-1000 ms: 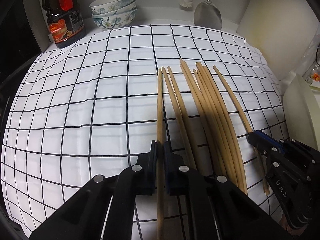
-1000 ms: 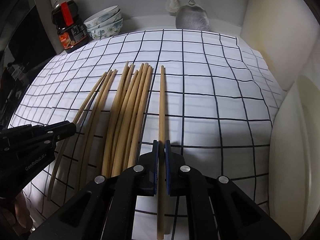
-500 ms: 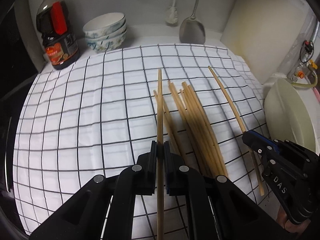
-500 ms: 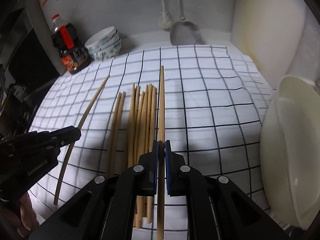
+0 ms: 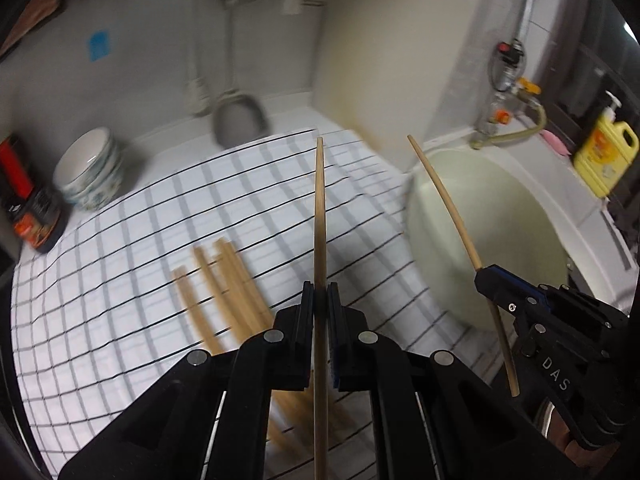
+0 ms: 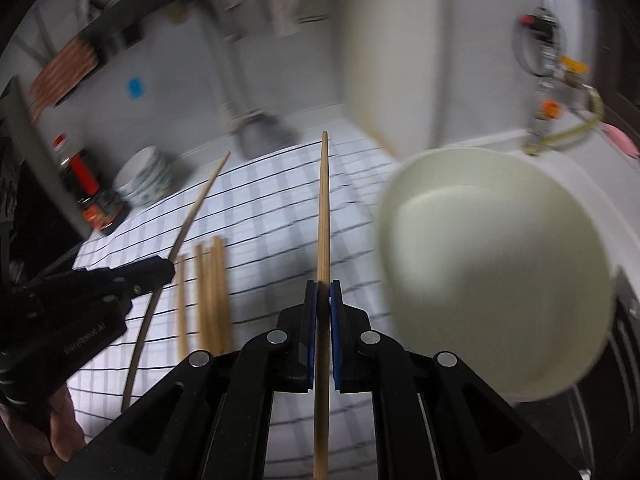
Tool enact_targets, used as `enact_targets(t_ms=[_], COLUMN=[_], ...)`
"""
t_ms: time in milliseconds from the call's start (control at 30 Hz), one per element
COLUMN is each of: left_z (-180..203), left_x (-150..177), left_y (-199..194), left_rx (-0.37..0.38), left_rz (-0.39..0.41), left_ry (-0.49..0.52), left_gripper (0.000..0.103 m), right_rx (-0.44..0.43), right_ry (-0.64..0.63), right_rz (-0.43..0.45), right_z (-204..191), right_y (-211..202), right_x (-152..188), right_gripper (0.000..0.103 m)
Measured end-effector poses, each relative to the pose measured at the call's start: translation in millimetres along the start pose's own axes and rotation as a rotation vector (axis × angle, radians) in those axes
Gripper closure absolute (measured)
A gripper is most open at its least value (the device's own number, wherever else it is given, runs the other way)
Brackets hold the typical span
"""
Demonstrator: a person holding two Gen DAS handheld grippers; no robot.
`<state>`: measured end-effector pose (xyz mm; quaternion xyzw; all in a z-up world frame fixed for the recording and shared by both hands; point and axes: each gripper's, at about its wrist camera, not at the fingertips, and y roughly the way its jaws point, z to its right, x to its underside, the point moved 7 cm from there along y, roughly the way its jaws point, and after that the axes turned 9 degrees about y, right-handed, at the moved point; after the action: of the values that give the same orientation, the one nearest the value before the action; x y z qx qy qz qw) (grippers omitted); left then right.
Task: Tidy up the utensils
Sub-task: 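Lift the chopstick with the right tool and carry it over the basin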
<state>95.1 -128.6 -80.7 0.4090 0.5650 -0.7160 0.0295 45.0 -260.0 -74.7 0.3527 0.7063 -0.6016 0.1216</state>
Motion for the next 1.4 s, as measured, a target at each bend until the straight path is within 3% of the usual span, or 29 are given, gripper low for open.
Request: enact_targets(t_ms=[200,467,767,1400], left_z=[75.9,138.8,156.0,176.5], left_x=[-38.5,-63.8,-72.9,-68.6], left_y=[19.0,59.1,91.9,136.1], left_rx=[0.102,0.149,0.135,0.154], left_rz=[0.026,0.001,-0.041,-0.129], left_ry=[0.103,0.178,0.214,0.235], left_gripper=[0.096,0.096,0.096,0.096], right_rx=[0.097,0.128,0.115,0.12], right_ry=[0.097,0.169,0.233,0.296], right_rz=[0.047,0.043,-0.014,-0.109], right_z=[73.5,135.1,163.6,182.5], right_y=[-21.6,-12.8,18.0,54.6], right_x=[-21.9,-35.0,-35.4,-33.1], right_gripper=[0.097,0.097,0.097,0.097])
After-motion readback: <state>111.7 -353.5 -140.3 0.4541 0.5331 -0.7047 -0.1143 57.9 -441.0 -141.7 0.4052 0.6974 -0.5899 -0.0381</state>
